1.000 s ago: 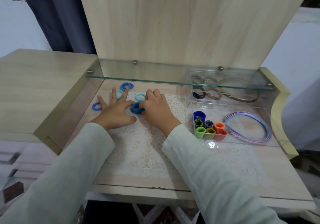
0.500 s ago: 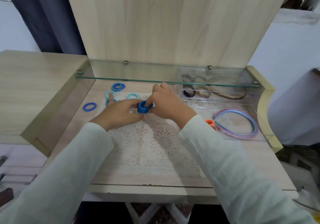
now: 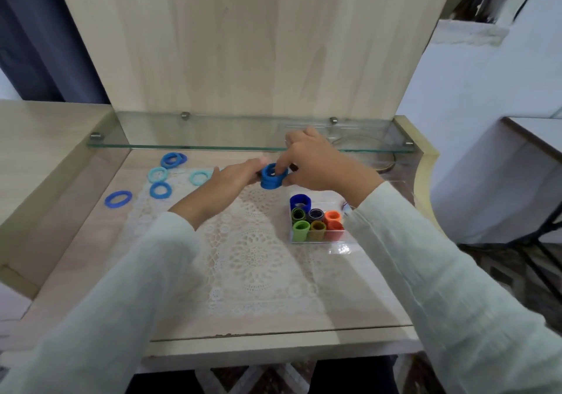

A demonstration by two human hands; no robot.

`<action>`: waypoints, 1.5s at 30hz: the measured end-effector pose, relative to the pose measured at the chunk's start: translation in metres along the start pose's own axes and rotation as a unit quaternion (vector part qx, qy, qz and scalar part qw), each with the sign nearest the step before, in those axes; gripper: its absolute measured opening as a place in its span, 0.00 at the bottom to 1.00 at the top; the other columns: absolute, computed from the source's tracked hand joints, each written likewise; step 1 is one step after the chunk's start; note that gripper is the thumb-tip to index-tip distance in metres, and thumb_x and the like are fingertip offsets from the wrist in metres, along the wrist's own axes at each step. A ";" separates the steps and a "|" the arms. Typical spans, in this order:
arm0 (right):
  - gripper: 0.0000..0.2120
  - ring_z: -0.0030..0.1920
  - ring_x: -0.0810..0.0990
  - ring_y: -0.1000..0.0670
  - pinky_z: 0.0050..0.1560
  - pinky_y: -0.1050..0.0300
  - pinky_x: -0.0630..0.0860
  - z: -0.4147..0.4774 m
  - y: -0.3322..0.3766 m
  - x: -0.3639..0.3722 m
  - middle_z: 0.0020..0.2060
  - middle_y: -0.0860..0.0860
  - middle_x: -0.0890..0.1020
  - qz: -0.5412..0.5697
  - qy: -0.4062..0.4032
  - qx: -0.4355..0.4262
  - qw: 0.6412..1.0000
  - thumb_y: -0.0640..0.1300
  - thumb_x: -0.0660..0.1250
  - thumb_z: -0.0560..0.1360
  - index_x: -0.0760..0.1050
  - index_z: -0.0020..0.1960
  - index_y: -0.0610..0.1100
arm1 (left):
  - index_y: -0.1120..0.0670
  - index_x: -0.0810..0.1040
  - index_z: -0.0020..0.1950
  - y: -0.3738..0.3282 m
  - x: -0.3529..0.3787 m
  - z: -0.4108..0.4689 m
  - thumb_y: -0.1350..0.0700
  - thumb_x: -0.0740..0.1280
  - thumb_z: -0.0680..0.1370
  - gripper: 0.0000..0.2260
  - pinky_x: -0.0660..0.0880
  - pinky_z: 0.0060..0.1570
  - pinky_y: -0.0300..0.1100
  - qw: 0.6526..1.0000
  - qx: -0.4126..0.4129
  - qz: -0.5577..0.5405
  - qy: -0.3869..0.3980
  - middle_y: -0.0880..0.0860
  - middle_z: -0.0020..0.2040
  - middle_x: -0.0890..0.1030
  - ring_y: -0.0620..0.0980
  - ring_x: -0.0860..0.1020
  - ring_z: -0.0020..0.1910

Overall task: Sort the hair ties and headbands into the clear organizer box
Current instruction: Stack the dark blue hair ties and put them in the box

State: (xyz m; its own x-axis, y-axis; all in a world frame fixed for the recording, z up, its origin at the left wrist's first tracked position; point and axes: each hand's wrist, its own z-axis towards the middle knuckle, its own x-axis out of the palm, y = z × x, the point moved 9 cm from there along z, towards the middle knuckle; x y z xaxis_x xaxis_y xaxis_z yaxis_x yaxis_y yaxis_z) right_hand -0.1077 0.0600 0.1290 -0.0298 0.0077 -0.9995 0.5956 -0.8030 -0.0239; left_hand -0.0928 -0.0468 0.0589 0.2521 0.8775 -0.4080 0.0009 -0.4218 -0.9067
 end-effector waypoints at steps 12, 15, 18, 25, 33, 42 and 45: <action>0.13 0.51 0.61 0.49 0.51 0.58 0.59 -0.041 -0.049 0.005 0.47 0.51 0.65 -0.031 -0.037 0.002 0.999 0.51 0.68 0.75 0.80 0.59 0.54 | 0.35 0.72 0.70 -0.014 0.054 0.023 0.20 0.49 0.68 0.36 0.53 0.75 0.51 0.999 0.033 0.029 0.007 0.39 0.70 0.73 0.44 0.64 0.74; 0.14 0.50 0.61 0.50 0.49 0.59 0.56 -0.050 -0.061 0.016 0.47 0.52 0.66 -0.029 -0.030 0.023 0.999 0.52 0.67 0.75 0.79 0.60 0.55 | 0.38 0.74 0.67 -0.027 0.060 0.016 0.35 0.50 0.80 0.21 0.57 0.73 0.49 0.992 0.064 0.099 -0.041 0.38 0.60 0.76 0.42 0.68 0.66; 0.14 0.50 0.61 0.50 0.51 0.56 0.61 -0.056 -0.072 0.029 0.48 0.53 0.66 -0.006 -0.012 0.050 0.999 0.53 0.68 0.75 0.79 0.60 0.55 | 0.41 0.74 0.65 -0.036 0.063 0.007 0.43 0.52 0.84 0.16 0.50 0.75 0.48 0.976 0.118 0.158 -0.089 0.37 0.53 0.76 0.38 0.68 0.56; 0.13 0.53 0.66 0.47 0.49 0.55 0.60 -0.052 -0.088 0.057 0.45 0.52 0.70 0.041 0.050 0.074 0.995 0.53 0.70 0.73 0.81 0.57 0.55 | 0.48 0.76 0.62 -0.033 0.065 -0.001 0.45 0.50 0.81 0.19 0.65 0.68 0.54 0.936 0.251 0.204 -0.141 0.37 0.59 0.77 0.31 0.69 0.56; 0.14 0.57 0.69 0.46 0.56 0.52 0.67 -0.046 -0.098 0.071 0.52 0.54 0.79 0.064 0.104 0.102 0.987 0.53 0.69 0.74 0.79 0.59 0.54 | 0.48 0.70 0.69 -0.012 0.082 0.007 0.44 0.49 0.81 0.21 0.58 0.74 0.47 0.931 0.249 0.257 -0.073 0.45 0.69 0.73 0.43 0.66 0.72; 0.15 0.63 0.69 0.45 0.64 0.47 0.67 -0.044 -0.093 0.081 0.61 0.52 0.77 0.077 0.171 0.107 0.977 0.47 0.66 0.76 0.76 0.63 0.54 | 0.46 0.68 0.71 -0.007 0.084 0.009 0.42 0.49 0.81 0.22 0.54 0.75 0.46 0.932 0.247 0.257 -0.062 0.46 0.70 0.73 0.43 0.61 0.76; 0.17 0.64 0.68 0.45 0.65 0.46 0.66 -0.044 -0.091 0.080 0.62 0.52 0.76 0.069 0.180 0.104 0.976 0.41 0.63 0.77 0.75 0.63 0.55 | 0.46 0.68 0.72 -0.007 0.086 0.008 0.42 0.49 0.82 0.21 0.53 0.76 0.46 0.933 0.252 0.253 -0.057 0.45 0.70 0.73 0.42 0.59 0.77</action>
State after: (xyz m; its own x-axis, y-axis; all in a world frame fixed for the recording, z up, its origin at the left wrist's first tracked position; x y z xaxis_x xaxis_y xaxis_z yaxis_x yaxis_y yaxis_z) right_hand -0.1285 0.1598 0.0507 0.3452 0.0706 -0.9359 0.3970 -0.9146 0.0774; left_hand -0.0792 0.0335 0.0294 -0.0080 0.6268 -0.7792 -0.5513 -0.6528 -0.5195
